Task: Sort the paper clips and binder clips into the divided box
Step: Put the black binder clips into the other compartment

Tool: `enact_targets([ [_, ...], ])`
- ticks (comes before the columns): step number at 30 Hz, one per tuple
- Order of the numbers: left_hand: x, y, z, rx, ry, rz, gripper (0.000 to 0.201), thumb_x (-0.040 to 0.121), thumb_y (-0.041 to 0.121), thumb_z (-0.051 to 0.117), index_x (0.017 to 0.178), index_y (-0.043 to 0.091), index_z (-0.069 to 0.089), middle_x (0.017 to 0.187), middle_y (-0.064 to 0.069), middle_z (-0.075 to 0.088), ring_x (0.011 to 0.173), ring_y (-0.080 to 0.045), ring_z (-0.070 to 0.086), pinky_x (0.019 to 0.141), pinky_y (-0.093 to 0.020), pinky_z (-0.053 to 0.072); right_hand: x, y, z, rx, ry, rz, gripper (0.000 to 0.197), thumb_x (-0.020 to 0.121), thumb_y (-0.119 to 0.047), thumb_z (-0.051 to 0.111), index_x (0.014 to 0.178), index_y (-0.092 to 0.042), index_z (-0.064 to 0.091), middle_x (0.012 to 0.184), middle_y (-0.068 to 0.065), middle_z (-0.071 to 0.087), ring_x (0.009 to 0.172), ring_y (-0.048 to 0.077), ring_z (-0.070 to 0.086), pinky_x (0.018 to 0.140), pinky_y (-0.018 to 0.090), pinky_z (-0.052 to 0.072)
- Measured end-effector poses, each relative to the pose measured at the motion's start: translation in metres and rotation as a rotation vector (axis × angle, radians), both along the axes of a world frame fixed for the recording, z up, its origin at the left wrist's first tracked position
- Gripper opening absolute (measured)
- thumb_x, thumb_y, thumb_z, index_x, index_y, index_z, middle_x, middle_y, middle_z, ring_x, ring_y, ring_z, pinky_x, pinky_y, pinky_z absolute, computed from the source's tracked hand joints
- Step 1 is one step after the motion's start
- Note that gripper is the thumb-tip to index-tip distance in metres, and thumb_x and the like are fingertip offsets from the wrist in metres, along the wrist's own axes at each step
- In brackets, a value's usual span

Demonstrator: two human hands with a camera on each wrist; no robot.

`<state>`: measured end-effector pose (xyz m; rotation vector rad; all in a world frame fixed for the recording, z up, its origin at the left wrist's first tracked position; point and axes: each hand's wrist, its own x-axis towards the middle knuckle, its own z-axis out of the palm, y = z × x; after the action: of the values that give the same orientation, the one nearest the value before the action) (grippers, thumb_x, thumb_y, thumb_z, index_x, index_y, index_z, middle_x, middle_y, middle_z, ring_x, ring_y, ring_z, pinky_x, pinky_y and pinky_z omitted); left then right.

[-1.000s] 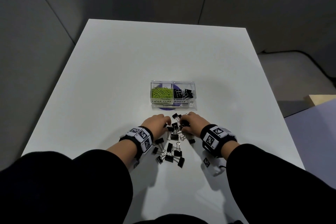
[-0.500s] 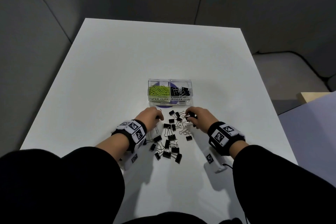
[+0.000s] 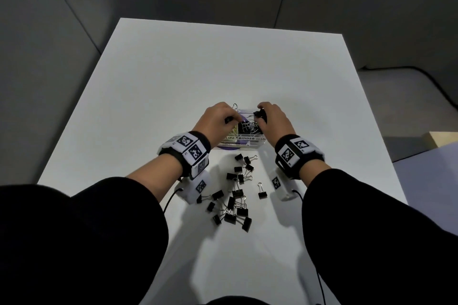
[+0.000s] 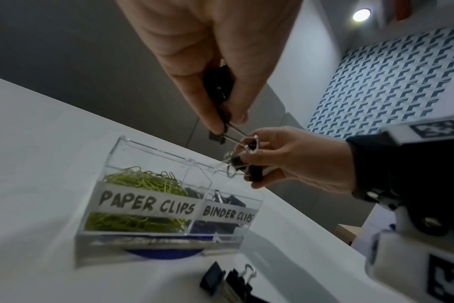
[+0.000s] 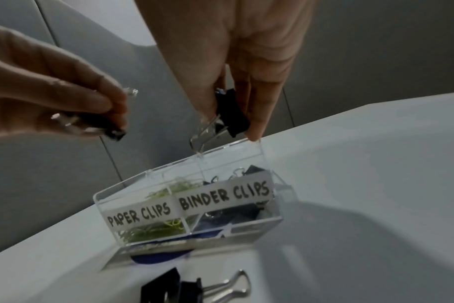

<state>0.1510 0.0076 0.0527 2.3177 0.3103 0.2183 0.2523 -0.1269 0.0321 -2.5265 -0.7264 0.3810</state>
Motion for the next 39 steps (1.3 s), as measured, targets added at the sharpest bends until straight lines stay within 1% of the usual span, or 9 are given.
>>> enact_targets([
  [5,0.031,-0.001,-0.009,0.010,-0.007,0.000,0.017,0.087,0.003,0.059,0.098,0.001,0.071,0.104,-0.016,0.061,0.096,-0.026,0.059,0.084,-0.024,0.043,0.000,-0.015,-0.003,0.068,-0.034,0.016,0.039,0.093,-0.026,0.049,0.131,-0.016,0.043,0.130,0.006,0.050,0.115,0.023,0.051,0.093,0.038,0.046],
  [11,0.063,-0.011,-0.022,0.073,0.108,-0.140,0.019,0.091,0.010,0.054,0.104,0.007,0.068,0.112,-0.010,0.059,0.102,-0.024,0.058,0.091,-0.030,0.046,-0.018,-0.049,-0.015,-0.065,-0.057,0.102,0.020,0.095,-0.021,0.043,0.108,-0.015,0.058,0.105,0.001,0.063,0.093,0.018,0.056,0.073,0.026,0.039],
  [16,0.058,-0.012,-0.030,0.314,0.289,-0.337,0.029,0.092,0.027,0.052,0.119,0.021,0.062,0.136,0.002,0.050,0.123,-0.018,0.048,0.097,-0.034,0.042,-0.032,-0.061,-0.033,-0.185,0.027,0.224,0.025,0.095,-0.019,0.044,0.116,-0.015,0.057,0.117,0.002,0.061,0.107,0.020,0.053,0.084,0.031,0.043],
  [19,0.042,-0.010,-0.025,0.334,0.180,-0.296,0.026,0.093,0.026,0.050,0.114,0.022,0.064,0.126,0.002,0.054,0.119,-0.018,0.048,0.091,-0.038,0.046,-0.039,-0.062,-0.040,-0.180,0.040,0.296,0.033,0.095,-0.023,0.046,0.127,-0.018,0.051,0.133,0.000,0.053,0.121,0.020,0.046,0.095,0.030,0.039],
  [23,-0.001,-0.004,-0.033,0.382,0.209,-0.369,0.028,0.094,0.029,0.048,0.116,0.022,0.062,0.117,0.002,0.059,0.110,-0.016,0.053,0.081,-0.025,0.042,-0.051,-0.052,-0.040,-0.275,0.048,0.479,0.060,0.093,-0.028,0.048,0.146,-0.018,0.023,0.156,0.002,0.021,0.142,0.021,0.021,0.115,0.033,0.021],
  [26,-0.039,-0.002,-0.052,0.479,0.404,-0.489,0.043,0.094,0.036,0.044,0.136,0.027,0.043,0.139,0.003,0.045,0.126,-0.016,0.043,0.099,-0.030,0.043,-0.061,-0.044,-0.040,-0.474,0.040,0.584,0.073,0.093,-0.039,0.046,0.149,-0.020,0.004,0.159,0.003,0.001,0.146,0.025,0.003,0.120,0.038,0.012],
  [31,-0.075,-0.006,-0.073,0.586,0.538,-0.546,0.058,0.093,0.046,0.041,0.145,0.026,0.026,0.155,0.001,0.021,0.141,-0.020,0.022,0.114,-0.035,0.026,-0.076,-0.042,-0.047,-0.550,0.029,0.553,0.066,0.096,-0.031,0.042,0.149,-0.018,0.004,0.159,0.002,0.005,0.146,0.027,0.006,0.117,0.039,0.020],
  [36,-0.109,-0.006,-0.071,0.544,0.534,-0.511,0.070,0.086,0.059,0.045,0.145,0.027,0.026,0.151,0.000,0.027,0.136,-0.020,0.029,0.109,-0.034,0.031,-0.090,-0.063,-0.045,-0.540,0.021,0.567,0.070,0.092,-0.039,0.047,0.149,-0.021,0.010,0.158,-0.001,0.012,0.144,0.026,0.015,0.112,0.041,0.031],
  [39,-0.129,-0.003,-0.070,0.544,0.567,-0.528,0.078,0.080,0.055,0.058,0.145,0.027,0.025,0.148,0.001,0.027,0.133,-0.020,0.031,0.105,-0.033,0.037,-0.089,-0.077,-0.039,-0.563,0.029,0.555,0.083,0.081,-0.044,0.061,0.147,-0.023,0.016,0.155,0.004,0.019,0.138,0.027,0.025,0.110,0.041,0.033],
])
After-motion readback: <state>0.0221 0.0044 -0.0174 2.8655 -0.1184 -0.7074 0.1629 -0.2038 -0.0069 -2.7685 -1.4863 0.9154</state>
